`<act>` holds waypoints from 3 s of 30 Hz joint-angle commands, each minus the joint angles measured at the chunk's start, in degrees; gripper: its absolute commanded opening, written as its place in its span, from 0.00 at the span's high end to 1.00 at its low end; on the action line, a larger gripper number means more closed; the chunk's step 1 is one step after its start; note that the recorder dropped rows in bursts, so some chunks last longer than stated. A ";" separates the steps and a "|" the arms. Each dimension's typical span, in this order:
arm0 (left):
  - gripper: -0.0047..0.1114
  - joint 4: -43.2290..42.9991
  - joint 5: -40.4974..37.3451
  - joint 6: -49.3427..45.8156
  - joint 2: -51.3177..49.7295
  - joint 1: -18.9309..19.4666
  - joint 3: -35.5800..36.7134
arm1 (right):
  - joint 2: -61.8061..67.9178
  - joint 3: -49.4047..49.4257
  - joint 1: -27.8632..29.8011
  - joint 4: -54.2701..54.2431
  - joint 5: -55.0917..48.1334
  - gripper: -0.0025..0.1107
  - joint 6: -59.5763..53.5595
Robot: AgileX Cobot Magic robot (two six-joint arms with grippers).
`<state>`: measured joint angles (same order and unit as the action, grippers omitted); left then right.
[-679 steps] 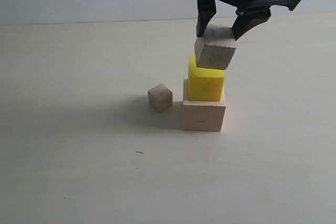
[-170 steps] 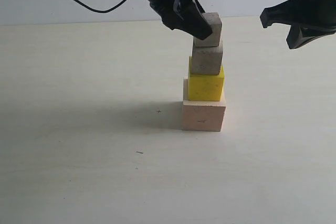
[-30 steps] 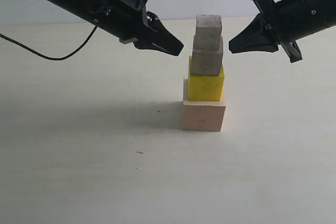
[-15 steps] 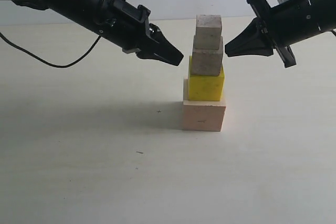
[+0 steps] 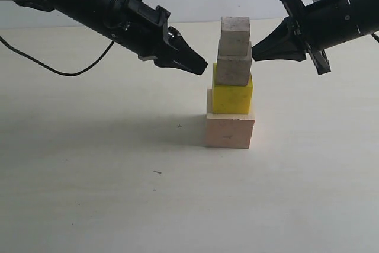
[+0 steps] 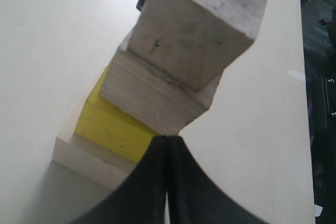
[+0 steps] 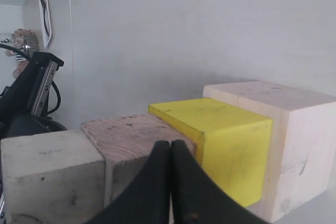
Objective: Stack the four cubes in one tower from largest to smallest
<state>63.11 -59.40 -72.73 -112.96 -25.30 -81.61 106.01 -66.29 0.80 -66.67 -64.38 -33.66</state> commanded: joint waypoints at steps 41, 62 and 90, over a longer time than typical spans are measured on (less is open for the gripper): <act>0.96 2.49 -0.99 -3.47 0.28 -1.39 0.15 | 0.02 0.22 -0.11 -2.32 -2.08 0.98 -2.51; 0.96 2.49 -1.72 -3.45 0.28 -1.41 0.15 | 0.02 0.22 -0.11 -2.32 -1.87 0.98 -3.78; 0.96 1.93 -3.39 -3.40 0.64 2.52 0.15 | -0.52 1.45 0.01 5.89 4.02 0.98 -0.83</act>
<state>64.63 -61.95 -76.02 -112.96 -23.95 -81.61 106.01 -66.03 0.70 -62.18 -62.11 -35.58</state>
